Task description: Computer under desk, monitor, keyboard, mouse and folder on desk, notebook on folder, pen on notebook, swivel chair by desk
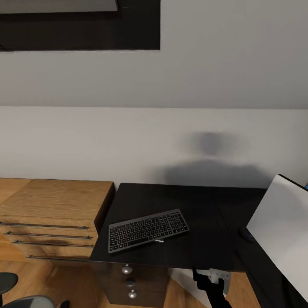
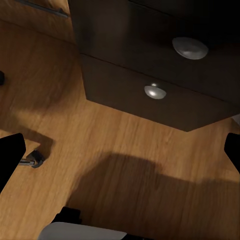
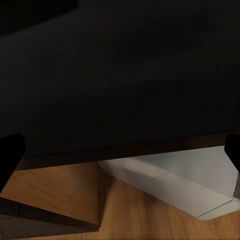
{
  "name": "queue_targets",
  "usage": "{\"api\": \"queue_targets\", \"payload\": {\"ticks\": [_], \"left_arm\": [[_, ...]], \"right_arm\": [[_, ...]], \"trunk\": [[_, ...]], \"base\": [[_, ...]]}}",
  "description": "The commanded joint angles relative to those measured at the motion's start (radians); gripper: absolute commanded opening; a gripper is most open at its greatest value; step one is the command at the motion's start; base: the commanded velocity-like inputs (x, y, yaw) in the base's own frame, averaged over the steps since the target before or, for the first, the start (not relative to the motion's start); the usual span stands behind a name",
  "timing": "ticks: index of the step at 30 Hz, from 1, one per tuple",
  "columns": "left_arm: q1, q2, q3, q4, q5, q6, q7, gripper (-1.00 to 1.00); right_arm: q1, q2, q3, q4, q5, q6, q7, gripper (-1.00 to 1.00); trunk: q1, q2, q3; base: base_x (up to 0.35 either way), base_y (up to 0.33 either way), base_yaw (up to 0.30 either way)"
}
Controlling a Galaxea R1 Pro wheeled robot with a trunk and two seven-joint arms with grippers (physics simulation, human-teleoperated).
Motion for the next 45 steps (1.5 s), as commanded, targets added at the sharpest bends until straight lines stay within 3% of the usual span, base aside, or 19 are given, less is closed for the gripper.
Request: {"api": "queue_targets", "payload": {"ticks": [1,19,37,40,43,45], "left_arm": [[-0.001,0.001,-0.008,0.0,0.005,-0.004,0.009,1.0],[-0.001,0.001,-0.008,0.0,0.005,-0.004,0.009,1.0],[-0.001,0.001,-0.008,0.001,0.006,-0.004,0.009,1.0],[-0.001,0.001,-0.008,0.001,0.006,-0.004,0.009,1.0],[-0.001,0.001,-0.008,0.002,0.006,-0.004,0.009,1.0],[-0.001,0.001,-0.008,0.002,0.006,-0.004,0.009,1.0]], "right_arm": [[-0.001,-0.001,-0.008,0.001,0.003,-0.004,0.006,1.0],[-0.001,0.0,-0.006,0.0,0.002,-0.001,0.007,1.0],[-0.001,-0.003,-0.011,-0.012,0.0,0.0,0.007,1.0],[-0.002,-0.003,-0.011,-0.043,-0.001,0.026,0.007,1.0],[-0.001,-0.003,-0.012,-0.106,-0.001,0.109,0.007,1.0],[-0.001,-0.003,-0.012,-0.17,-0.001,0.206,0.007,1.0]], "trunk": [[0.0,-0.001,-0.002],[0.0,-0.001,-0.002],[0.0,-0.001,-0.002],[0.0,-0.001,-0.002],[0.0,-0.001,-0.002],[0.0,-0.001,-0.002]], "base": [[0.0,0.0,0.0],[-0.002,0.0,0.0],[-0.112,0.0,0.0],[-0.004,0.0,0.0],[-0.002,0.0,0.0],[0.0,0.0,0.0]]}}
